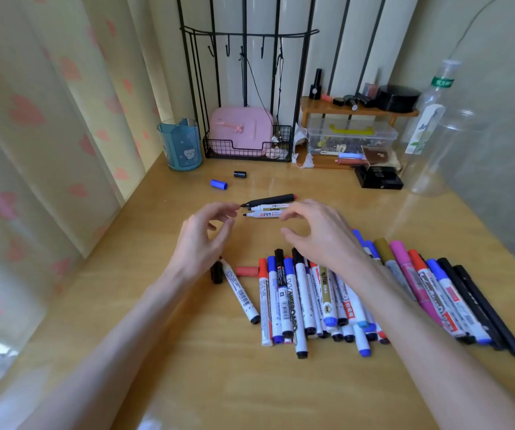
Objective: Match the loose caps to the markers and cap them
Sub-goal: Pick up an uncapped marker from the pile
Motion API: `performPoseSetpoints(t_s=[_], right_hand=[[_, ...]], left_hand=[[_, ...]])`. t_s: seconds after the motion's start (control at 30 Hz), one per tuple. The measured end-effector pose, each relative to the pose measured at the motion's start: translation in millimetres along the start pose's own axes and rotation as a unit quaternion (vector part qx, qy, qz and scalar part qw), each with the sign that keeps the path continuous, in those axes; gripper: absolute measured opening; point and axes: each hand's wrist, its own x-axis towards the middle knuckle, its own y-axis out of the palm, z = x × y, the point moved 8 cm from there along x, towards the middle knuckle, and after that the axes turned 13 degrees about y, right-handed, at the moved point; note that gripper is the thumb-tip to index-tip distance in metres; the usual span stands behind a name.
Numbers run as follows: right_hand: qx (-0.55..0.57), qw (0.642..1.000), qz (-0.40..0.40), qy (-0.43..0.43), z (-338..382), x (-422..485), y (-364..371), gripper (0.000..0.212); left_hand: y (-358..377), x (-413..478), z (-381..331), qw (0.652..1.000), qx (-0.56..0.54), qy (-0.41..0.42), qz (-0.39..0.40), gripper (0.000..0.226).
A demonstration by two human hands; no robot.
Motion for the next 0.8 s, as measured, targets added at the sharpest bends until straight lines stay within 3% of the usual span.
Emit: performPoseSetpoints(t_s=[0.2,0.43,0.67,0.73,0.8], right_hand=[[-0.066,0.995,0.068,0.014,-1,50,27,0.04],[-0.094,0.995,0.032,0.009,-8,73,35,0.026],[-0.1,0.994,0.017,0.026,-12,75,41,0.024],[-0.094,0.995,0.012,0.032,-14,75,39,0.024],[-0.087,0.995,-0.002,0.041,-17,75,34,0.024]], left_hand=[[2,39,50,0.999,0.028,-0.031,-0.01,0.028],[23,93,88,0.995,0.094,-0.017,0.02,0.035],[60,143,128,0.964,0.214,-0.062,0.146,0.056],[70,148,134,0.95,0.243,-0.071,0.182,0.052],[72,149,134,0.95,0.257,-0.059,0.168,0.043]])
